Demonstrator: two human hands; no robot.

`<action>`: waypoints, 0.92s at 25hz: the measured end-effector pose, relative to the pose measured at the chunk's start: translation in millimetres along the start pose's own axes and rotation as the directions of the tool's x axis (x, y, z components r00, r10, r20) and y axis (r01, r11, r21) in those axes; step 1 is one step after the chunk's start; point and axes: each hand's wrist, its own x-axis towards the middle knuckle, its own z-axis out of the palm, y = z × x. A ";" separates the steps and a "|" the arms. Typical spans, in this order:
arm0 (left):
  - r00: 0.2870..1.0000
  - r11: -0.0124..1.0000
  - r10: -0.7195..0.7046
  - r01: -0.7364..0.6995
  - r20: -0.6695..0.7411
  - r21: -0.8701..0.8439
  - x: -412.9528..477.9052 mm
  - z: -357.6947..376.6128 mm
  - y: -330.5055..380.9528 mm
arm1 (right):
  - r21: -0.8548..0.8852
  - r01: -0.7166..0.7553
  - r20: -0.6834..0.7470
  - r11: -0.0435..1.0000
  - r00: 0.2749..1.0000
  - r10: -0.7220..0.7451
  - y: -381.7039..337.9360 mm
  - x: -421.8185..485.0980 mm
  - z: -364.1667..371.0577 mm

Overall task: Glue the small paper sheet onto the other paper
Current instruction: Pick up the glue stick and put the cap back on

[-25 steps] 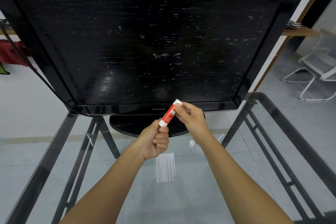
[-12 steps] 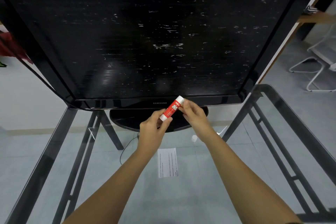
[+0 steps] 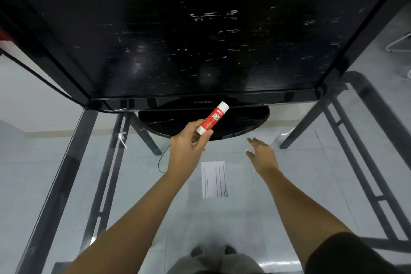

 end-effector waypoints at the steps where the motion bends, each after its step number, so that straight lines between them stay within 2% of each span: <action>1: 1.000 1.000 -0.008 0.008 0.004 0.008 0.7 -0.1 -1.9 | 0.002 -0.007 0.003 1.000 1.000 0.007 2.5 0.2 4.2; 6: 0.999 0.998 -0.037 0.037 0.003 0.042 3.6 0.4 -6.9 | 0.049 -0.003 -0.050 0.999 0.999 0.005 2.1 4.5 3.4; 8: 0.999 0.998 -0.032 0.031 0.005 0.049 5.3 0.4 -7.7 | 0.204 0.077 -0.154 0.976 0.987 -0.046 -13.2 7.6 -10.7; 10: 1.000 0.999 -0.021 0.020 0.014 0.037 5.9 0.3 -9.5 | 0.440 0.196 -0.251 0.876 0.964 -0.090 -36.7 7.6 -32.5; 11: 1.000 1.000 -0.017 0.016 0.018 0.026 5.2 0.5 -9.9 | 0.548 0.228 -0.251 0.805 0.963 -0.101 -49.3 5.7 -45.2; 14: 1.000 1.000 -0.012 0.012 0.024 -0.010 2.0 1.5 -9.8 | 0.766 0.225 -0.154 0.602 0.974 -0.167 -77.7 -4.6 -78.4; 17: 0.999 0.999 0.008 -0.007 0.035 -0.047 0.0 1.0 -7.5 | 0.785 0.260 -0.137 0.562 0.958 -0.252 -89.4 -14.7 -96.5; 23: 0.995 0.999 0.022 -0.020 0.100 -0.026 -2.5 -6.7 -2.7 | 0.744 0.304 -0.117 0.595 0.936 -0.332 -95.5 -22.5 -109.0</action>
